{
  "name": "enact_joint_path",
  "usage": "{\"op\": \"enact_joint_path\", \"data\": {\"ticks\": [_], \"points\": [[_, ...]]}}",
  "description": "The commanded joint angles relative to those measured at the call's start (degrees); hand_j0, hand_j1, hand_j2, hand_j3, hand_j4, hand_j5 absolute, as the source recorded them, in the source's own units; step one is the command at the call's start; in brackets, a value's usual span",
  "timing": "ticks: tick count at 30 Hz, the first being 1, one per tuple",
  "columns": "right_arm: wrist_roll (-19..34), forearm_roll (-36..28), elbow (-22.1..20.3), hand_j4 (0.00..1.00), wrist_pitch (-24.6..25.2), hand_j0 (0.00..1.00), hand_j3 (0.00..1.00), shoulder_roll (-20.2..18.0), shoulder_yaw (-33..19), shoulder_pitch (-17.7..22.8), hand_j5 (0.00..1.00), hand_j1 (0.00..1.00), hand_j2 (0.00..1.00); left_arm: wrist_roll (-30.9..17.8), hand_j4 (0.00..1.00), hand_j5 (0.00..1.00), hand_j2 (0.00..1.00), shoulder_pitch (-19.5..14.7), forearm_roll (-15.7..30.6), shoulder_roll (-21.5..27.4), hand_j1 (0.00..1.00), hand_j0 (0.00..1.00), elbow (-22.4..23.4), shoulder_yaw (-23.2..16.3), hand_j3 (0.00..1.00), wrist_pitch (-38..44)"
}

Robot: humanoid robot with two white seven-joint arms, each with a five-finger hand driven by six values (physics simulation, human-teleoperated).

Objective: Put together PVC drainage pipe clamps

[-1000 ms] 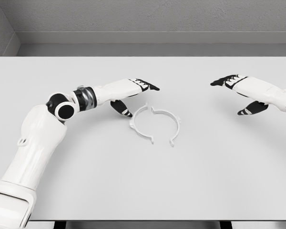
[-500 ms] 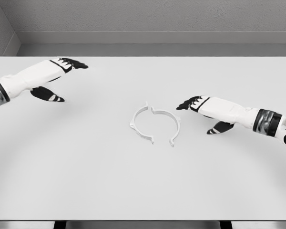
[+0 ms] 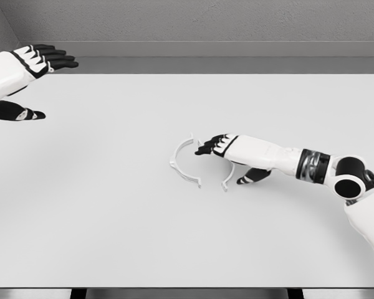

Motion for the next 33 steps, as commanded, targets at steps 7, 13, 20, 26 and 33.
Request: {"op": "enact_joint_path", "data": {"ticks": [7,13,20,26,33], "points": [[0.0,0.3,0.1,1.00,0.2,1.00,1.00,2.3,0.2,0.1,1.00,1.00,1.00,-0.1,1.00,1.00,1.00,0.0,0.4,-0.1,1.00,1.00,-0.7,0.0,1.00,0.2],[0.0,1.1,0.3,1.00,0.2,1.00,1.00,2.9,0.2,0.2,1.00,1.00,1.00,-0.1,1.00,1.00,1.00,0.0,0.4,-0.3,1.00,1.00,-0.8,0.0,1.00,0.2],[0.0,1.1,0.3,1.00,0.2,1.00,1.00,3.8,0.2,-0.1,1.00,1.00,1.00,-0.1,1.00,1.00,1.00,0.0,0.4,-0.3,1.00,1.00,-0.9,0.1,1.00,0.2],[0.0,1.1,0.3,1.00,0.2,1.00,1.00,4.4,0.2,-0.2,1.00,1.00,1.00,-0.1,1.00,1.00,1.00,0.0,0.4,-0.3,1.00,1.00,-0.9,0.2,1.00,0.2],[0.0,1.1,0.4,1.00,0.2,1.00,1.00,5.4,0.2,-0.4,1.00,1.00,1.00,-0.1,1.00,1.00,1.00,0.0,0.4,-0.3,1.00,1.00,-0.9,0.2,1.00,0.2]]}}
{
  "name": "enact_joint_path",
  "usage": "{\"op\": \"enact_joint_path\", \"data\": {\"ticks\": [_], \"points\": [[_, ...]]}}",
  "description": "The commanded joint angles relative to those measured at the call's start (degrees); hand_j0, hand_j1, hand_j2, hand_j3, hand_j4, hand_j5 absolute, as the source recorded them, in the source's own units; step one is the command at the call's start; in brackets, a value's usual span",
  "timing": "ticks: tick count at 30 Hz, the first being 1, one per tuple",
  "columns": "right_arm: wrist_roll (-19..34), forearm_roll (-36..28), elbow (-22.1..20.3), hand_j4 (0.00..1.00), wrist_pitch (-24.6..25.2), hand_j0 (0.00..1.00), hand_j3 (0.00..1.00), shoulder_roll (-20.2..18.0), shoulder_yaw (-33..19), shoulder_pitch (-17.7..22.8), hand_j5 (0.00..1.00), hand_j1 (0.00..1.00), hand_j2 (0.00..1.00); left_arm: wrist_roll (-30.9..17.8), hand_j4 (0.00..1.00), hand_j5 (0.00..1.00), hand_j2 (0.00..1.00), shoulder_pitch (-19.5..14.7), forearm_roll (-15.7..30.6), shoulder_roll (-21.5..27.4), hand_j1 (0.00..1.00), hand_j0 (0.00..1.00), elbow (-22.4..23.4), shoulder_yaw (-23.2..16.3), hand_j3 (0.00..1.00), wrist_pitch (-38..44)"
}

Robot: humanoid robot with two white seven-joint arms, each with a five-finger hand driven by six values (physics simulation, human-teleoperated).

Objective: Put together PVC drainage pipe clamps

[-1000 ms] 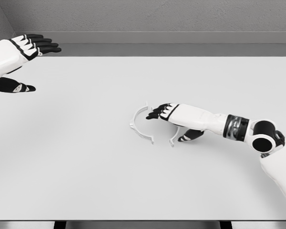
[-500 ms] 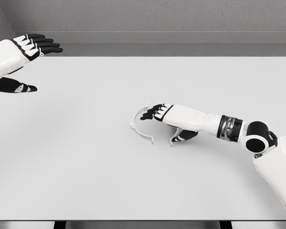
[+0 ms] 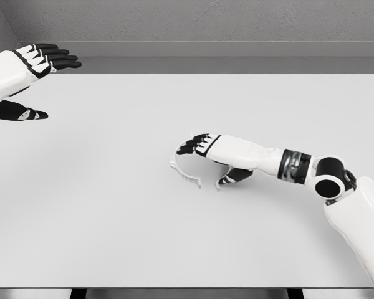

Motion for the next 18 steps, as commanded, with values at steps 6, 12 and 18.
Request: {"op": "enact_joint_path", "data": {"ticks": [6,12,18], "points": [[0.0,-0.3,0.1,1.00,0.2,1.00,1.00,0.7,0.0,-0.3,1.00,1.00,1.00,0.0,1.00,1.00,1.00,0.0,0.4,-0.1,1.00,1.00,-0.1,0.0,1.00,0.2],[0.0,-0.5,-0.4,1.00,0.2,1.00,1.00,-1.7,-0.5,0.5,1.00,1.00,1.00,0.0,1.00,1.00,1.00,0.0,0.4,-0.6,1.00,1.00,-0.3,0.0,1.00,0.2],[0.0,-0.9,-0.9,1.00,0.2,1.00,1.00,-3.4,-1.5,0.8,1.00,1.00,1.00,0.0,1.00,1.00,1.00,0.0,0.4,-0.6,1.00,1.00,-0.4,0.0,1.00,0.2]]}}
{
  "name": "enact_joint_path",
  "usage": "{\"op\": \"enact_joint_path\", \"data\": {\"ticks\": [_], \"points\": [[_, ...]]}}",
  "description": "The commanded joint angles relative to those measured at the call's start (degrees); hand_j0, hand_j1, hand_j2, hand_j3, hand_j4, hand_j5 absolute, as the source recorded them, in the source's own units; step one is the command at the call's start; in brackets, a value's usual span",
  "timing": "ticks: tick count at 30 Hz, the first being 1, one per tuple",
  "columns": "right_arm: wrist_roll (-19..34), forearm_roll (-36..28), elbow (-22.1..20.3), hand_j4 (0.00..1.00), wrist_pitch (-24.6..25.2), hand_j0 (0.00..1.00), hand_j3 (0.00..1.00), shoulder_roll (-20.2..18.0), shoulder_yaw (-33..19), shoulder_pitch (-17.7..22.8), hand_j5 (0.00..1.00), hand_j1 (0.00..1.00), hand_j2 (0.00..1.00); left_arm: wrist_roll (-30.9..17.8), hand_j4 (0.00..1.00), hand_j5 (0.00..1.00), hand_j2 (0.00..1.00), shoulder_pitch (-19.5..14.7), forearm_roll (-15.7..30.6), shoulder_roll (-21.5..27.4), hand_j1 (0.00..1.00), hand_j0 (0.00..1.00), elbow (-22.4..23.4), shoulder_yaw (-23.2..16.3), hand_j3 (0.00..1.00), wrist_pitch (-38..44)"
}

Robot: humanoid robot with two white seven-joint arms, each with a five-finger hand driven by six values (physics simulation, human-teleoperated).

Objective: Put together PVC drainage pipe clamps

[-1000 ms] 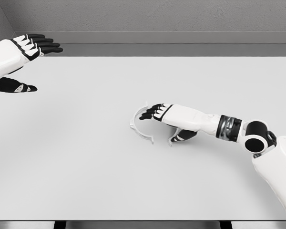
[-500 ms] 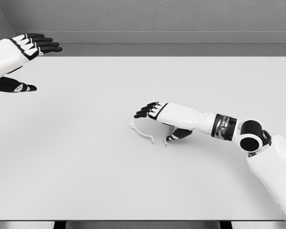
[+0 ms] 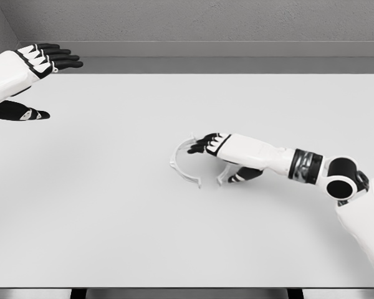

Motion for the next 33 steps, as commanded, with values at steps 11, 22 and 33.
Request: {"op": "enact_joint_path", "data": {"ticks": [11,22,33], "points": [[0.0,0.1,6.9,1.00,0.1,1.00,1.00,0.2,-3.8,-3.2,1.00,1.00,1.00,0.0,1.00,1.00,1.00,-0.5,0.4,3.6,1.00,1.00,0.2,0.2,1.00,0.2],[0.0,2.0,11.3,1.00,0.1,1.00,1.00,3.8,-3.6,-5.7,1.00,1.00,1.00,-0.1,1.00,1.00,1.00,0.0,0.0,7.6,1.00,1.00,0.5,-0.4,1.00,0.2],[0.0,3.4,14.3,1.00,0.1,1.00,1.00,6.0,-3.5,-6.5,1.00,1.00,1.00,-0.2,1.00,1.00,1.00,1.1,-0.2,8.2,1.00,1.00,0.5,-0.4,1.00,0.2]]}}
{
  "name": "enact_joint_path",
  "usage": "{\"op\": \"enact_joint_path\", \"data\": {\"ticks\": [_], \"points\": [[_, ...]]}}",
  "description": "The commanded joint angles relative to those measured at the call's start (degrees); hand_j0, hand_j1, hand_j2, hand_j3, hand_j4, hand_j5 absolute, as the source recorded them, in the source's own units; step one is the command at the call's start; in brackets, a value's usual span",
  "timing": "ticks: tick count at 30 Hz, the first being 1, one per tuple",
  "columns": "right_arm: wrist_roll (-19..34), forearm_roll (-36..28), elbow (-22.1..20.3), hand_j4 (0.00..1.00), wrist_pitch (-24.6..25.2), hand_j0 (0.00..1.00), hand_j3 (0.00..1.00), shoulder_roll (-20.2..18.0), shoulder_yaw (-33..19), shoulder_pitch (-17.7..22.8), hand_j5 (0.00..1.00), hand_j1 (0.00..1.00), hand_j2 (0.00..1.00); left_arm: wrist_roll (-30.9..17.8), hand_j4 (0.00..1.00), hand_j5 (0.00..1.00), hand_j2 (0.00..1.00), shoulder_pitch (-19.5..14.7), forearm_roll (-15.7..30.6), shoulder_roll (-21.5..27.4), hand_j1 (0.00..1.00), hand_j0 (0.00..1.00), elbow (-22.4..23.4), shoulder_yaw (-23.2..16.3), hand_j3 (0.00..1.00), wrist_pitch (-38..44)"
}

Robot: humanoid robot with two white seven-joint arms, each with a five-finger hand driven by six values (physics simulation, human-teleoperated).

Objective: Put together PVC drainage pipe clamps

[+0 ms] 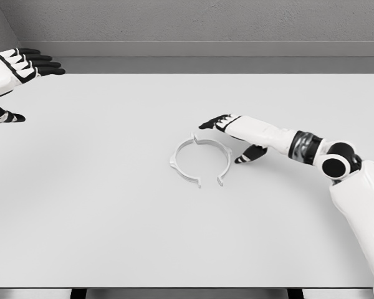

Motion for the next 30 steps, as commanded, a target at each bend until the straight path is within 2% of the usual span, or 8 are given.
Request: {"op": "enact_joint_path", "data": {"ticks": [1,2,7,15,25,30], "points": [[0.0,-0.4,0.2,1.00,0.2,1.00,1.00,0.8,0.2,0.0,1.00,1.00,1.00,0.0,1.00,1.00,1.00,0.0,0.3,0.1,1.00,1.00,0.0,0.0,1.00,0.2],[0.0,-0.3,0.2,1.00,0.2,1.00,1.00,1.9,0.2,0.1,1.00,1.00,1.00,0.0,1.00,1.00,1.00,0.0,0.3,0.1,1.00,1.00,0.0,0.1,1.00,0.2],[0.0,-0.2,0.1,1.00,0.2,1.00,1.00,2.1,0.2,0.1,1.00,1.00,1.00,0.0,1.00,1.00,1.00,0.4,0.4,0.1,1.00,1.00,0.0,0.0,1.00,0.2],[0.0,-0.2,0.0,1.00,0.2,1.00,1.00,2.1,0.3,0.1,1.00,1.00,1.00,0.0,1.00,1.00,1.00,4.7,0.3,0.4,1.00,1.00,0.1,0.5,1.00,0.2],[0.0,-0.2,-0.1,1.00,0.2,1.00,1.00,2.1,1.7,0.1,1.00,1.00,1.00,0.1,1.00,1.00,1.00,4.7,0.7,0.6,1.00,1.00,0.0,0.8,1.00,0.2],[0.0,-0.1,1.9,1.00,0.2,1.00,1.00,1.6,0.9,-1.5,1.00,1.00,1.00,0.1,1.00,1.00,1.00,4.7,0.7,0.6,1.00,1.00,-0.2,0.8,1.00,0.2]]}}
